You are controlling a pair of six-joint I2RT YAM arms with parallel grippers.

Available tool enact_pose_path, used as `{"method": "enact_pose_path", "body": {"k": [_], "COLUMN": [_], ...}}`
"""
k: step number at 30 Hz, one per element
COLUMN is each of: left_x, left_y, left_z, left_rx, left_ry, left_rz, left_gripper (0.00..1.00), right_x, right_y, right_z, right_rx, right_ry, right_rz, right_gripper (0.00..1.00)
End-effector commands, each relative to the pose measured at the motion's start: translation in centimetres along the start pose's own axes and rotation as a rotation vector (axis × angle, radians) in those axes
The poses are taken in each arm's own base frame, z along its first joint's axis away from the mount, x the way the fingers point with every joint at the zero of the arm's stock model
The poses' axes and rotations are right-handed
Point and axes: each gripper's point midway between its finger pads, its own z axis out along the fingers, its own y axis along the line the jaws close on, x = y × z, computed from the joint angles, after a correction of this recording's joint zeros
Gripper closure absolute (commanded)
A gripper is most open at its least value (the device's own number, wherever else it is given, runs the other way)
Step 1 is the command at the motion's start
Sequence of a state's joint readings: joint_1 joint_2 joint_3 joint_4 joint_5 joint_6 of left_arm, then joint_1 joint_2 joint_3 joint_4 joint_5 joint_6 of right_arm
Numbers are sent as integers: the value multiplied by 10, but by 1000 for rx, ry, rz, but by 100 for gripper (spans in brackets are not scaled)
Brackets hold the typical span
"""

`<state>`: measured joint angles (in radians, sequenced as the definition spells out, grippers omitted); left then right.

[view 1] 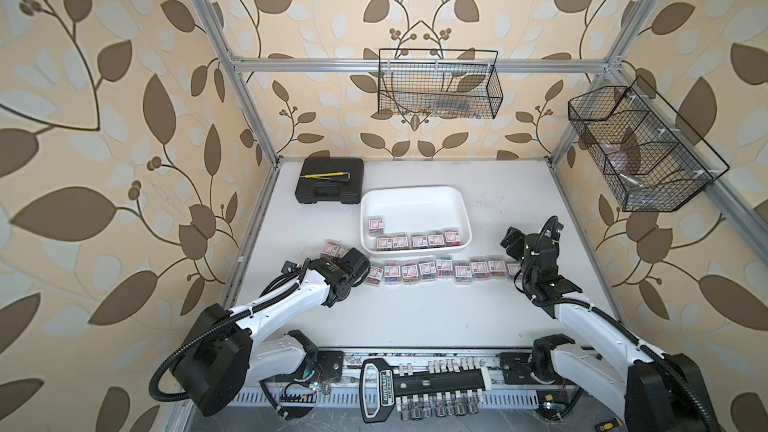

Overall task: Take the paper clips out of the storage box
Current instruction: Place the boxed paper clips at the center of the board.

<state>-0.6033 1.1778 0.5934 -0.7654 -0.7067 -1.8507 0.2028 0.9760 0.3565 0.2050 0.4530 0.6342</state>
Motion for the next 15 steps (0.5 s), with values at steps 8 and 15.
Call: {"method": "enact_pose_path", "body": {"k": [8, 15], "left_x": [25, 25], "left_y": [-6, 0], "left_z": [13, 15], "left_rx": [-10, -19], "left_ry": [49, 47], "left_rz": [-28, -32], "left_gripper": [41, 20], "right_x": [-28, -15], "right_y": [155, 222], "right_z": [-48, -36], "right_rx": [-319, -395], "right_ry": [-190, -159], "right_rz": [-108, -158], "right_gripper": [6, 6]}}
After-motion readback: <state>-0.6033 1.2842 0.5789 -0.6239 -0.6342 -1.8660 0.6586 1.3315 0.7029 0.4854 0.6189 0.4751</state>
